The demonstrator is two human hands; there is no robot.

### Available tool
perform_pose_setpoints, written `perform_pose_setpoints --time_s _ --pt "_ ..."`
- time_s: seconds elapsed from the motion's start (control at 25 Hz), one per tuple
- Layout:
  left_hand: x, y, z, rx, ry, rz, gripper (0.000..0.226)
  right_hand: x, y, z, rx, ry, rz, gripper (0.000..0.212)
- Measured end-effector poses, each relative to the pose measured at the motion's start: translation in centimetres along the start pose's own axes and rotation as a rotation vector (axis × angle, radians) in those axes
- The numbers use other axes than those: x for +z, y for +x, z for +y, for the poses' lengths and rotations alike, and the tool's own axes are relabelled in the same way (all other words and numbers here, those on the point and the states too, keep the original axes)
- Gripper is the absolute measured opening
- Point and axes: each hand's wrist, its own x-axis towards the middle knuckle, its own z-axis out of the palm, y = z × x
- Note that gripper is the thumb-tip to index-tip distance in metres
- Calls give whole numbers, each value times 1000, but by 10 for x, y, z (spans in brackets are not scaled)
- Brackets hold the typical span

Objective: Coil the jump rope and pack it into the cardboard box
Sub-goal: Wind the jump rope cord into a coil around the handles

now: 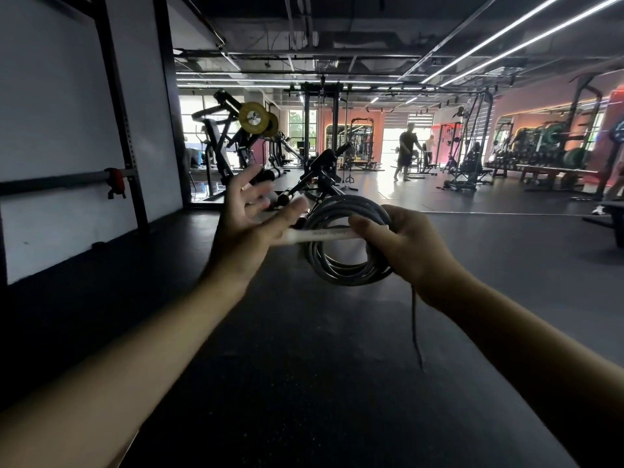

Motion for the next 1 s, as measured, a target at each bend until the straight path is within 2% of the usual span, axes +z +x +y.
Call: perform_pose_setpoints --time_s 0.08,0.16,0.2,0.28,0.36,0.4,0.44,0.52,0.6,0.68,0.8,0.92,1.0 --pt "-8 14 16 135 362 -381 101 -11 8 -8 -52 -221 -167 22" --pt "4 20 29 88 546 -667 105 -13 15 -19 -98 -347 -312 15" --pt "11 22 32 52 565 -742 95 -14 16 -24 -112 -362 -361 12" --pt "23 21 33 -31 546 -826 54 -16 18 -29 -122 -393 -438 10" --pt "26 15 31 -130 524 -888 22 -16 15 -28 -120 -455 -451 23" --pt "27 10 31 -169 533 -898 18 -15 12 -25 -117 -451 -429 35" --pt "27 6 31 -188 553 -891 23 -15 10 -22 -111 -414 -393 46" --pt "25 2 33 -189 573 -874 33 -18 5 -18 -95 -308 -295 53" --pt "20 1 34 -161 513 -859 36 -27 3 -16 -92 -189 -208 51" --pt "16 -2 33 -121 378 -777 32 -38 3 -11 -80 -54 -131 43" --pt "24 -7 28 -75 4 -494 19 -43 -1 1 -26 103 -36 41" --pt "49 -15 20 -168 -327 -163 29 -23 -12 1 115 315 -93 64" --pt "70 -21 18 -268 -383 32 36 4 -21 -8 210 504 -150 67"
